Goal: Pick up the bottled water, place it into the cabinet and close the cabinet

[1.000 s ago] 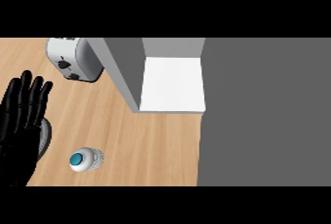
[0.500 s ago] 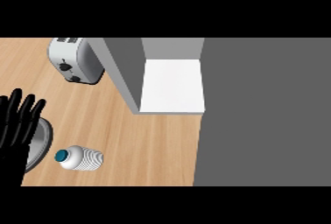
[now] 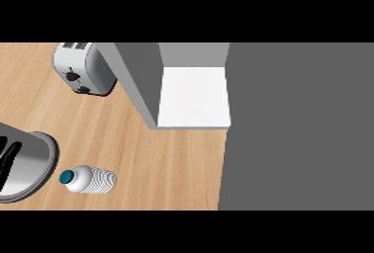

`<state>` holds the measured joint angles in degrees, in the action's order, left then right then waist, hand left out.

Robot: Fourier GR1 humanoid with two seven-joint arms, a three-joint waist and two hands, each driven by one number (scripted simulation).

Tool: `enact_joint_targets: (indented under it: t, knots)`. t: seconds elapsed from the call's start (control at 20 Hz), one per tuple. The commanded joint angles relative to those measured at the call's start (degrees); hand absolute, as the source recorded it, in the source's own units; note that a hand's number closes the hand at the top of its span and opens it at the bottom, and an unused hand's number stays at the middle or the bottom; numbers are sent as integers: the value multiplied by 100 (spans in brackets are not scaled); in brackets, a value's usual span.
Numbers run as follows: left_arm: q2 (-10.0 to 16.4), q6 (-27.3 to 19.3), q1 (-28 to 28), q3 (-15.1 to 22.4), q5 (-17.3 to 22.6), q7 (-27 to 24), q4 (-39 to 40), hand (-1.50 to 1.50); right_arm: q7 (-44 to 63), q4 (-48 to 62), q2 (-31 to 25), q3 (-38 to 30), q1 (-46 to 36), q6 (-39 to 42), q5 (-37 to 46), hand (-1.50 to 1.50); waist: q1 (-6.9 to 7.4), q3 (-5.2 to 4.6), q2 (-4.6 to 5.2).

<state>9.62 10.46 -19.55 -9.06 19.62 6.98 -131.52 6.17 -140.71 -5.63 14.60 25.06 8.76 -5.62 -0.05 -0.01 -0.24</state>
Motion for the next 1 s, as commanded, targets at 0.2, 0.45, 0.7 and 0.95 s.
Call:
enact_joint_targets:
  t: [0.2, 0.45, 0.7, 0.95]
  knots:
    - [-118, 178, -686, 12, -602, 65, -1, -150, -195, -848, -7, 698, 1013, 27, 422, -150, -39, 0, -7]
    - [-128, 199, -251, -320, -347, -22, 792, -150, -92, -1280, -199, 645, 1343, -29, 294, -150, -76, -2, 5]
    - [-238, 573, -374, -175, -774, -656, 1863, -150, -365, -1398, -427, 774, 1689, 114, 231, -150, -102, -6, 3]
    - [-46, 938, 11, -366, -549, -868, 3075, -150, -1181, -986, -477, 1027, 2185, 178, 587, -150, -146, -6, -6]
